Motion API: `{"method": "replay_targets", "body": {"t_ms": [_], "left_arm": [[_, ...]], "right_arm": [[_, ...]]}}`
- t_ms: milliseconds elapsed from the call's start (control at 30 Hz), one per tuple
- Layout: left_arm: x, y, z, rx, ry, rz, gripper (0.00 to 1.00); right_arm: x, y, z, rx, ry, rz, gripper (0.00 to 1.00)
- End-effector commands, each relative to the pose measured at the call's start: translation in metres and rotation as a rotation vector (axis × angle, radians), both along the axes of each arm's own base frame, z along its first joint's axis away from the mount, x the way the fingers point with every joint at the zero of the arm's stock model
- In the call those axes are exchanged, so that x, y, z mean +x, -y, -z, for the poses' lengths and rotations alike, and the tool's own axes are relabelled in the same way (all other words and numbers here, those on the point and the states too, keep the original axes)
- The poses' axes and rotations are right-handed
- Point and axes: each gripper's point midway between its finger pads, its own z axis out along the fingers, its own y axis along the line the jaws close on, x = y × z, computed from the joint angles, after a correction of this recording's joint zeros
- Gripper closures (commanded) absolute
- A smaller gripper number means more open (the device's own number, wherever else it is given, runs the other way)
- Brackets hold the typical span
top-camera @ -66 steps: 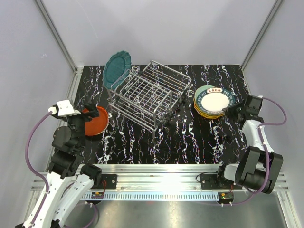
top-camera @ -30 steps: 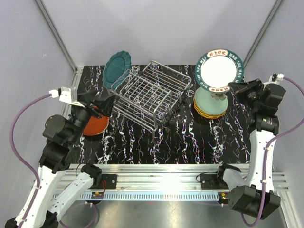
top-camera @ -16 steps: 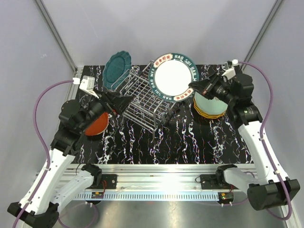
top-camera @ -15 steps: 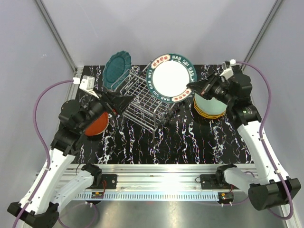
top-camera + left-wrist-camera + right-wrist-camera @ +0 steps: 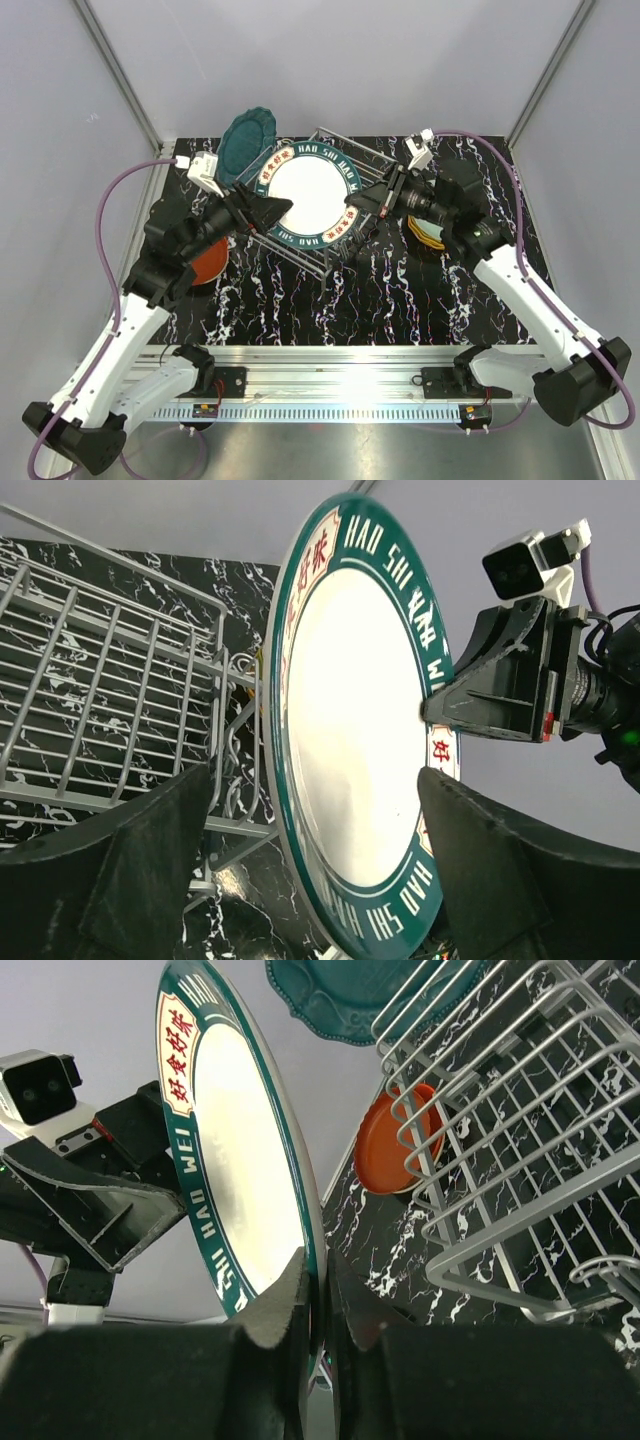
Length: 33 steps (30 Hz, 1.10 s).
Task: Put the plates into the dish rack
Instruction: Pass the plate from the right arm to the left
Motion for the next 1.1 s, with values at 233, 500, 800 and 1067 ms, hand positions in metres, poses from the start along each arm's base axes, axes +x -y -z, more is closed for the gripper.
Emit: {"method": "replay_targets", "body": {"t_ms": [233, 500, 800, 1067], "left_arm": [[-0.019, 0.008, -0.012, -0.055, 0.036, 0.089, 0.51], [-0.026, 0.008, -0.022, -0.072, 0.077, 0.109, 0.87], [-0.02, -0.009, -0.033, -0.019, 0.117, 0.003, 1.0], [-0.014, -0.035, -0.069, -0.011, 0.209, -0.145, 1.0]], "right_arm": [[-0.001, -0.024, -0.034, 0.088, 0.187, -0.08, 1.0], [0.008, -0.029, -0.016, 0.064, 0.155, -0.059, 0.76], [0.011, -0.027, -0.013, 0.055, 0.149, -0.035, 0.4], [0.008, -0.013, -0.024, 0.038, 0.179, 0.025, 0.19]]}}
